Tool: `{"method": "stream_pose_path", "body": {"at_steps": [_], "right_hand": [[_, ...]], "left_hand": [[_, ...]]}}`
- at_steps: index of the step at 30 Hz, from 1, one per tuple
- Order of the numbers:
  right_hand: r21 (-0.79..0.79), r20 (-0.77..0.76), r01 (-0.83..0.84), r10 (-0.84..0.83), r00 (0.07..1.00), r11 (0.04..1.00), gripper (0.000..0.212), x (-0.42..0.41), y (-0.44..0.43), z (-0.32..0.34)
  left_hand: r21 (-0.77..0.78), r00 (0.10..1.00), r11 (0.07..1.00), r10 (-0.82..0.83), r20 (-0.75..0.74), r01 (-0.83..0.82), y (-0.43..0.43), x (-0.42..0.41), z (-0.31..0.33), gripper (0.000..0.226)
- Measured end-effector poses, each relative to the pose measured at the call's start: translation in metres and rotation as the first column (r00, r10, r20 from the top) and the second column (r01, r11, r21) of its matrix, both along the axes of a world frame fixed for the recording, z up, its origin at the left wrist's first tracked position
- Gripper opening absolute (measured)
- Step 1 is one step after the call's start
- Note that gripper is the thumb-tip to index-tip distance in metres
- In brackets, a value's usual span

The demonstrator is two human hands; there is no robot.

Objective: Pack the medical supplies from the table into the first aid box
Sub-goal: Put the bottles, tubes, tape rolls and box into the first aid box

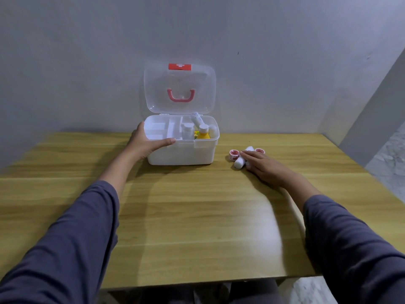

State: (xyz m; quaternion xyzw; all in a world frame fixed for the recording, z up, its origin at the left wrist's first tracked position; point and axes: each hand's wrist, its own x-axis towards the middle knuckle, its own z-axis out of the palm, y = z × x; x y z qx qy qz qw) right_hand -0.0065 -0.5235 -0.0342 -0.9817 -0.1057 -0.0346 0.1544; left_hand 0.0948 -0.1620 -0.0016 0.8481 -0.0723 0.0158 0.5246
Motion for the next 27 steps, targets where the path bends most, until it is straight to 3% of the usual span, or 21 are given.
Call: {"method": "stream_pose_path", "body": {"at_steps": [6,14,18,21,27], "right_hand": [[0.001,0.007,0.029,-0.029,1.000,1.000,0.047,0.013,0.009,0.001],[0.047,0.222,0.178,-0.184,0.958,0.983,0.049,0.003,0.021,-0.008],[-0.164,0.275,0.255,-0.204,0.939,0.953,0.050,0.001,0.022,-0.009],[-0.217,0.237,0.284,-0.232,0.944,0.934,0.053,0.000,0.024,-0.010],[-0.128,0.177,0.206,-0.182,0.967,0.970,0.051,-0.001,0.031,-0.009]], "left_hand": [[-0.018,1.000,1.000,-0.001,0.030,0.002,-0.003,-0.001,0.000,0.133],[-0.009,1.000,1.000,0.008,0.028,-0.008,-0.001,0.003,-0.003,0.133],[0.002,1.000,1.000,0.009,0.023,-0.009,-0.001,0.003,-0.003,0.134],[-0.006,1.000,1.000,0.009,0.024,-0.009,-0.001,0.003,-0.003,0.134],[-0.003,1.000,1.000,0.008,0.009,-0.008,0.000,0.000,-0.001,0.140]]}}
